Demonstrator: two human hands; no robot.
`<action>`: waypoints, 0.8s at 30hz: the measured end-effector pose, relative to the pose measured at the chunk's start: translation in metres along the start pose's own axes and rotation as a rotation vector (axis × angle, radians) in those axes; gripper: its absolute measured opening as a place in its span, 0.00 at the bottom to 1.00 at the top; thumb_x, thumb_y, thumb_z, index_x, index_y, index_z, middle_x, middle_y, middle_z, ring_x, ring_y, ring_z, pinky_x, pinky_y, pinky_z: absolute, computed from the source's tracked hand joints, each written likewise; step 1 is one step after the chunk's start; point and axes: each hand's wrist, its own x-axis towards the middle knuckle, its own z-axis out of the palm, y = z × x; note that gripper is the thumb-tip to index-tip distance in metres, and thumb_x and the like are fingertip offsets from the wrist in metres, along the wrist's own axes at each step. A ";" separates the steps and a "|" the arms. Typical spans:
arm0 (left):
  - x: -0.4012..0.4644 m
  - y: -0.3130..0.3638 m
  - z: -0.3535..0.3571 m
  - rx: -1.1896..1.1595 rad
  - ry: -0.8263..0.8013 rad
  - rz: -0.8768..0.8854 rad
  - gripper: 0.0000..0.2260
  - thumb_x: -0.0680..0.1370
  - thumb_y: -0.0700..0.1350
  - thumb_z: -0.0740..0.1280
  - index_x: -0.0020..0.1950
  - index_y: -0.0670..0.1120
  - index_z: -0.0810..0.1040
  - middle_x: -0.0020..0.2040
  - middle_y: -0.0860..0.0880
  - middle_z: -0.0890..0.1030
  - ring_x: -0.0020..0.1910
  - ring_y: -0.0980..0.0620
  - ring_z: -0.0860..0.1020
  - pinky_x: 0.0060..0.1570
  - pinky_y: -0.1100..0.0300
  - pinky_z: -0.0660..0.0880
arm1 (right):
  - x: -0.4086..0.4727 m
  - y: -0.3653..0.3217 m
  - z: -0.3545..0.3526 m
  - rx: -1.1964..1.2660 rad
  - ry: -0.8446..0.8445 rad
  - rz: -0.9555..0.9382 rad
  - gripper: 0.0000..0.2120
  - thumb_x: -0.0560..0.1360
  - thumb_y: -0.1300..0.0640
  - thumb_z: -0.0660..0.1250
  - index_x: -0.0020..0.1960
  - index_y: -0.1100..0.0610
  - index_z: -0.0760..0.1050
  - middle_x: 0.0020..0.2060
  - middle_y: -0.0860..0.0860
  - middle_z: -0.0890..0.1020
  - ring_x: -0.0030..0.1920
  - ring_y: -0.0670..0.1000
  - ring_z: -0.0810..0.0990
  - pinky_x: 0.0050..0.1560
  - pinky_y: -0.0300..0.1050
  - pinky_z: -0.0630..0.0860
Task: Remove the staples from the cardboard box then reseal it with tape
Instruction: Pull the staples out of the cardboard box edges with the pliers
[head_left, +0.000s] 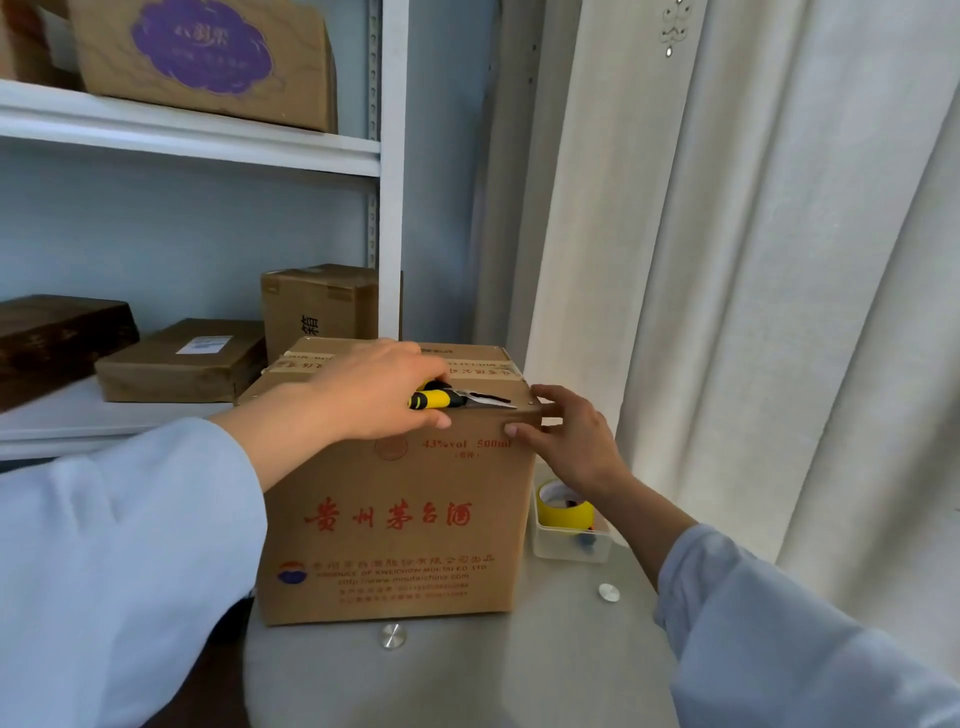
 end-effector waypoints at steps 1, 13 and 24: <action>0.003 -0.003 0.001 -0.011 -0.006 0.014 0.23 0.73 0.64 0.64 0.66 0.57 0.71 0.57 0.54 0.76 0.55 0.54 0.73 0.53 0.58 0.73 | 0.003 0.000 -0.001 0.002 -0.027 0.011 0.33 0.72 0.46 0.72 0.73 0.52 0.65 0.62 0.49 0.78 0.60 0.51 0.78 0.59 0.47 0.73; 0.007 -0.026 0.015 -0.145 -0.029 0.108 0.25 0.74 0.65 0.61 0.70 0.61 0.67 0.56 0.56 0.72 0.54 0.58 0.70 0.51 0.61 0.71 | 0.009 -0.012 0.014 0.083 -0.166 -0.068 0.48 0.65 0.39 0.74 0.77 0.48 0.54 0.74 0.47 0.65 0.71 0.52 0.66 0.69 0.55 0.69; 0.002 -0.033 0.021 -0.186 -0.003 0.106 0.25 0.74 0.64 0.62 0.70 0.62 0.66 0.57 0.56 0.71 0.54 0.58 0.69 0.47 0.63 0.68 | 0.021 -0.019 0.010 0.019 -0.332 -0.148 0.52 0.62 0.41 0.75 0.78 0.51 0.51 0.73 0.50 0.66 0.72 0.51 0.66 0.72 0.54 0.64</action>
